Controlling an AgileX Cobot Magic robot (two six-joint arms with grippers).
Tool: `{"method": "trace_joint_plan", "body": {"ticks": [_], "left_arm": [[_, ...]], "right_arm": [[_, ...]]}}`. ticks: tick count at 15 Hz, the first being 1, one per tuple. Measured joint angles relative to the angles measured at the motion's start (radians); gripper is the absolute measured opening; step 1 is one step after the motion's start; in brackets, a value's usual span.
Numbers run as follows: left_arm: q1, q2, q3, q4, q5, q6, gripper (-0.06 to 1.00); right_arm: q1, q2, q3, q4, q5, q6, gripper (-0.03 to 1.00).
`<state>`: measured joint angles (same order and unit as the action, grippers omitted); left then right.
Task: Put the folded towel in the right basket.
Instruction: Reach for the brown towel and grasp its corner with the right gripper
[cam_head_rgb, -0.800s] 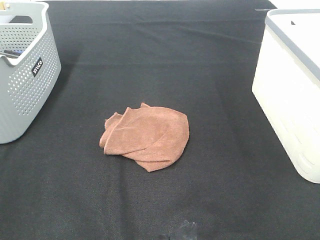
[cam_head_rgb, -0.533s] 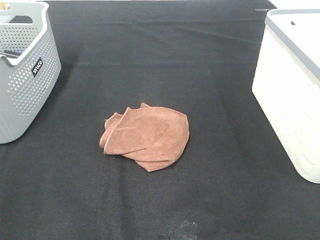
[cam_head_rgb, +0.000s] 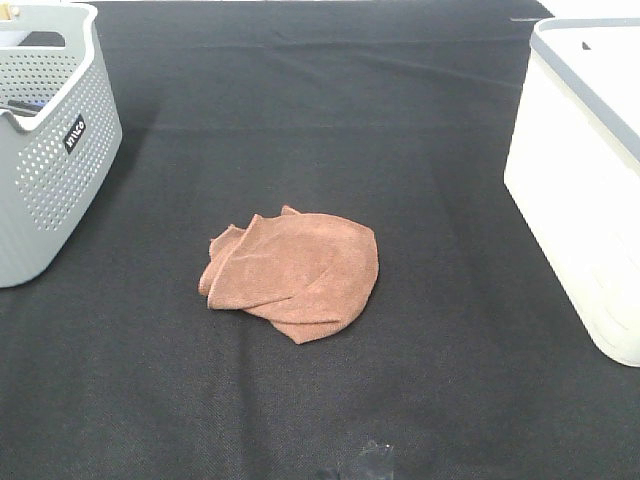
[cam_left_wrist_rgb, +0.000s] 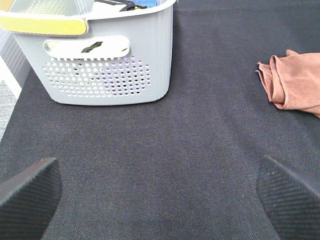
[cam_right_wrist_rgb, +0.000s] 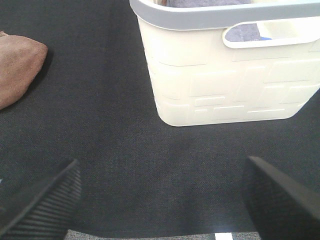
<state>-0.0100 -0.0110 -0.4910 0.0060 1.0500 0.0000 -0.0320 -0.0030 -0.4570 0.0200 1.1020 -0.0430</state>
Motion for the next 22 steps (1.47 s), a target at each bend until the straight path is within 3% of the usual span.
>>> {"method": "trace_joint_plan", "body": {"ticks": [22], "left_arm": [[0.0,0.0,0.0,0.0,0.0,0.0,0.99]], "right_arm": [[0.0,0.0,0.0,0.0,0.0,0.0,0.85]]}}
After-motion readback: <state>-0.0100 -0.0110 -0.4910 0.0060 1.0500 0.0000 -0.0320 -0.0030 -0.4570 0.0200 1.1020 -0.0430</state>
